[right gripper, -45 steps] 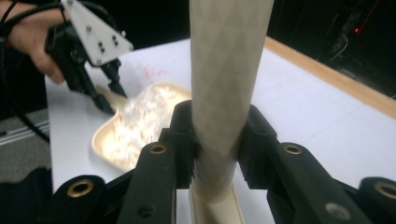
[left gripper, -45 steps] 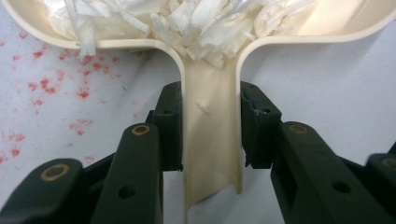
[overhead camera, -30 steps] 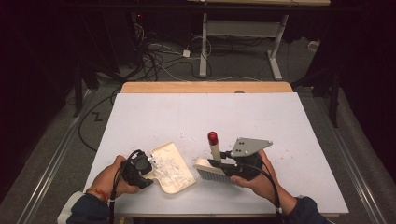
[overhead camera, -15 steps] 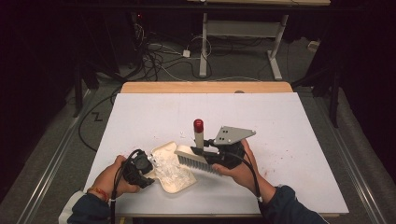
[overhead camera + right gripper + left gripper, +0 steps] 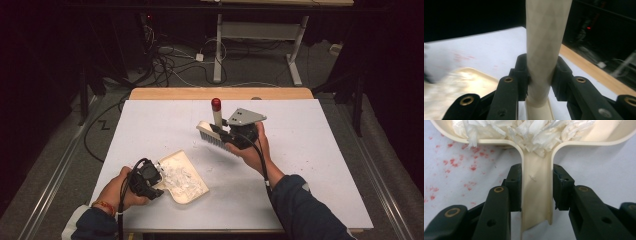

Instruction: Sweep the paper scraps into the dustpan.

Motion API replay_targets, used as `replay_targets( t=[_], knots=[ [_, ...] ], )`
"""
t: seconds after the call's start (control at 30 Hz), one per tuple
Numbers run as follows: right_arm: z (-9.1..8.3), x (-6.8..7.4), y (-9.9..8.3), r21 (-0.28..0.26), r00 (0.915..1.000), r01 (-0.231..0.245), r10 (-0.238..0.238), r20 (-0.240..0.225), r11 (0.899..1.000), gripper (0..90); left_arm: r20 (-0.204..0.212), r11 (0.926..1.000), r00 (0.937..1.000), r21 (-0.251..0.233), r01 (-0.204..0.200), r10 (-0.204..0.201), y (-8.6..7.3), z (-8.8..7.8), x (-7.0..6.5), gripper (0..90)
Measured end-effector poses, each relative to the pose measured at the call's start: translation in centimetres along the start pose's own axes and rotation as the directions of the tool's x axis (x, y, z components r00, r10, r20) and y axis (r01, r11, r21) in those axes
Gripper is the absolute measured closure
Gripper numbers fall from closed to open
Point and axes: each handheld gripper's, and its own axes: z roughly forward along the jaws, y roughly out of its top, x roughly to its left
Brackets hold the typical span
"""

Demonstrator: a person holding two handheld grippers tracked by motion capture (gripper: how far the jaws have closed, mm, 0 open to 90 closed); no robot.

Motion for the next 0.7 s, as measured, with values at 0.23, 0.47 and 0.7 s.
replay_targets(
  t=[0.23,0.47,0.7],
  knots=[
    [4.1,-0.1,-1.1,0.018,0.9982,0.035,-0.036,0.049,0.999,71.0,0.011,0.9997,0.9997,-0.009,0.023,-0.023,-0.3,0.0,0.2,62.4],
    [4.5,1.6,-1.1,0.002,0.9963,0.043,-0.042,-0.075,0.999,70.6,0.026,0.9984,0.9986,-0.030,0.047,-0.046,-0.6,0.1,0.5,62.5],
    [3.2,4.0,-1.2,-0.006,0.9732,0.107,-0.106,-0.204,0.994,69.3,0.021,0.9984,0.9986,-0.029,0.049,-0.048,-0.6,0.0,0.5,62.5]
  ],
)
